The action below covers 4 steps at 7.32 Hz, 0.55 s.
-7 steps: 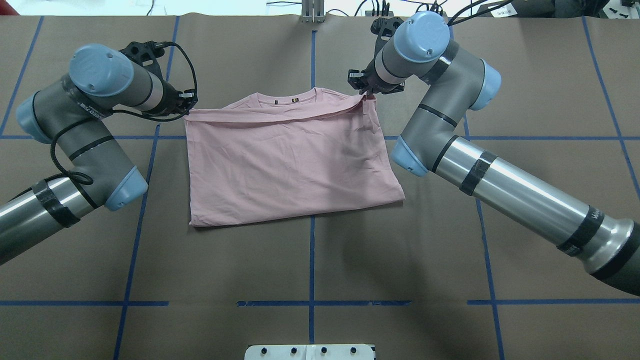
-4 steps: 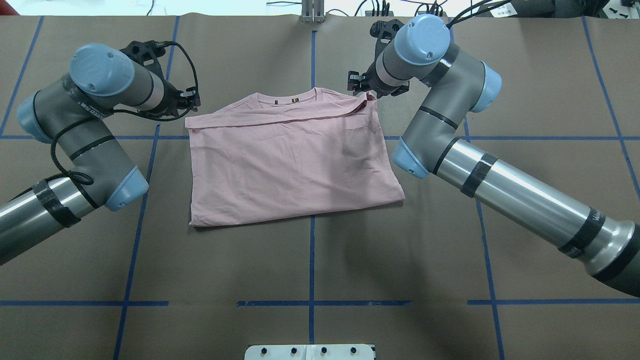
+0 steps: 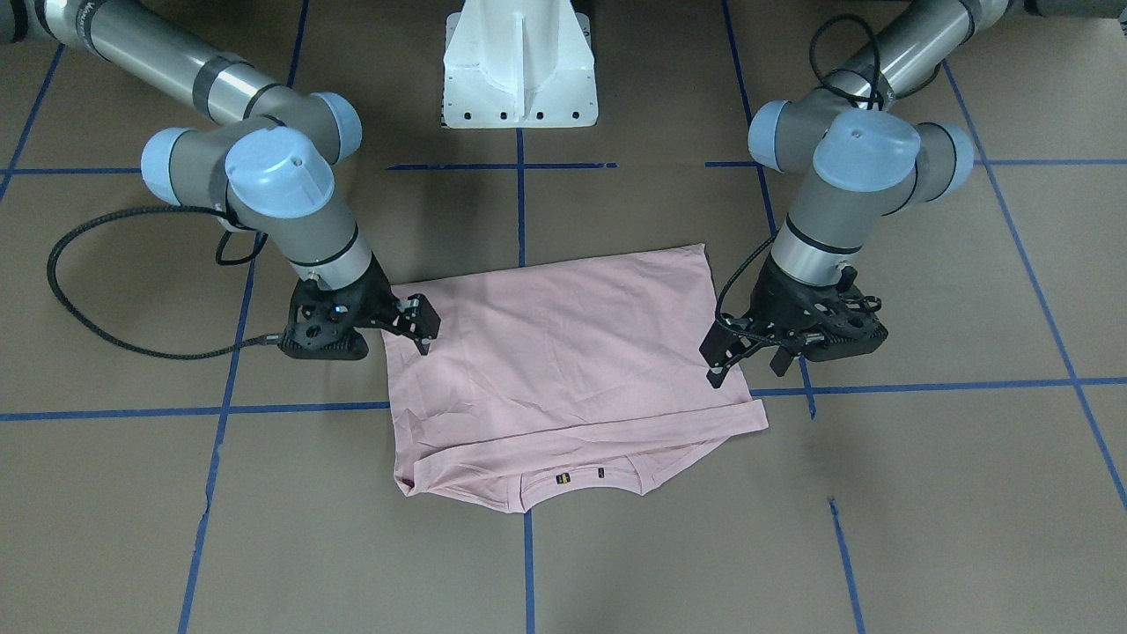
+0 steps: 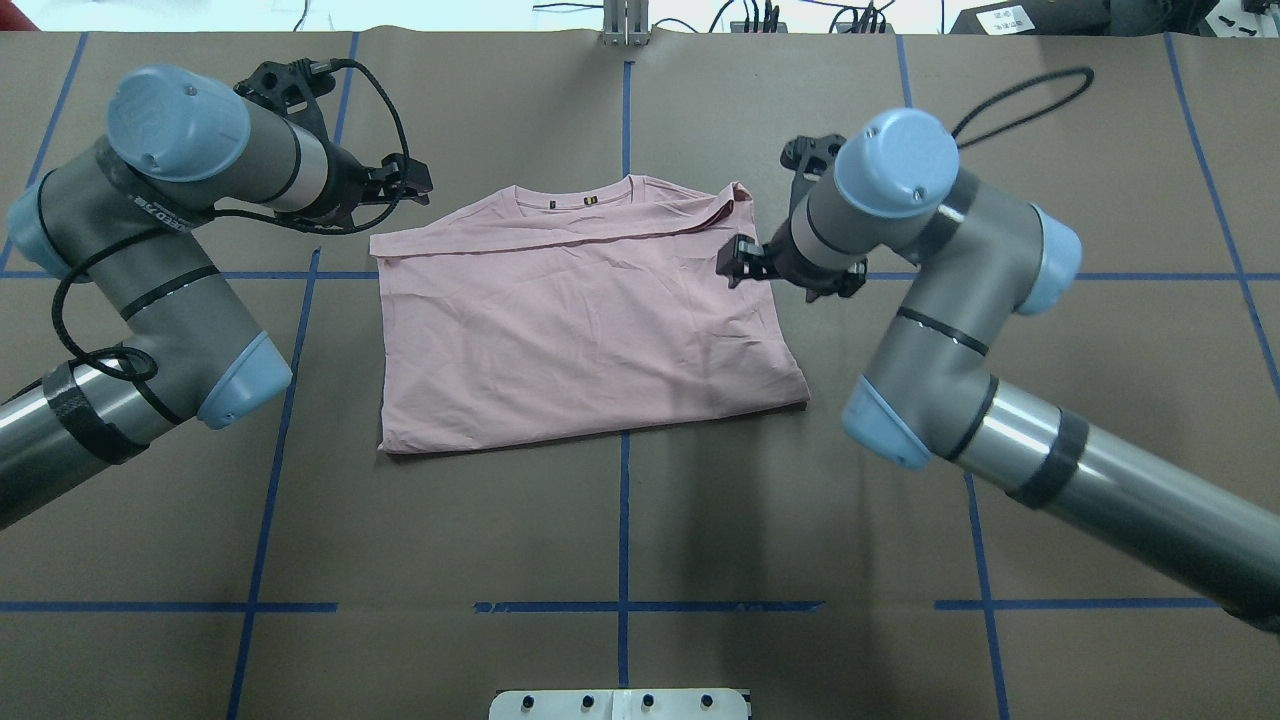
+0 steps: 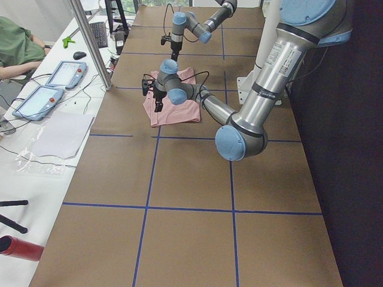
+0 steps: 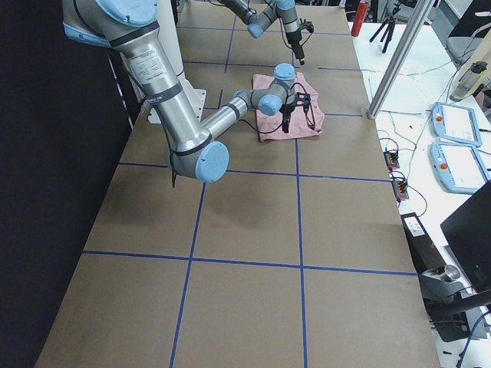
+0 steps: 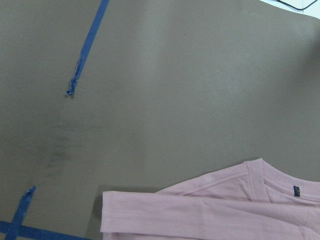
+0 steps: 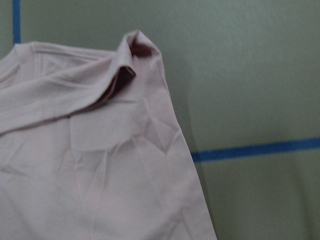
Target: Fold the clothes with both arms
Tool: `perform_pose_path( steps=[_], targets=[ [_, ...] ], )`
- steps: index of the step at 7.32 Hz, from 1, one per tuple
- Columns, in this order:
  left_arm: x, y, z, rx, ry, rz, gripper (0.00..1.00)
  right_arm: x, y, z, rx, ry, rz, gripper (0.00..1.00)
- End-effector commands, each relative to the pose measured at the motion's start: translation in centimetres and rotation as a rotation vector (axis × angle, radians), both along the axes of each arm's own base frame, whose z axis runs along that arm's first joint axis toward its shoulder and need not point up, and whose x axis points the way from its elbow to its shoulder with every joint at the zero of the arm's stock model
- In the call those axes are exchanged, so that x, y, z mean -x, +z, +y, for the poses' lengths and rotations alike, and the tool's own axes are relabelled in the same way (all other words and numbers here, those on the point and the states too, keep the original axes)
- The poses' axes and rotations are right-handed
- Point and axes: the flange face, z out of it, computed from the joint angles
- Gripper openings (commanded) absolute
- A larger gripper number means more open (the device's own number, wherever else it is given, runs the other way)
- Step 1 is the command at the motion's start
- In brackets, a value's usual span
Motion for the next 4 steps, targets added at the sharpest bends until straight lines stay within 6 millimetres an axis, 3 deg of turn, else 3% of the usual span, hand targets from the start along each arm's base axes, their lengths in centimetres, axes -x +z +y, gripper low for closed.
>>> perform_pose_path(
  steps=[1, 4],
  targets=[
    [1.3, -2.6, 1.5, 0.014, -0.006, 0.005, 1.0, 1.3, 3.2, 5.9, 0.085, -0.009, 0.032, 1.0],
    [1.3, -3.4, 2.1, 0.031, -0.015, 0.015, 1.0, 1.9, 4.6, 6.9, 0.096, -0.027, 0.051, 0.99]
  ],
)
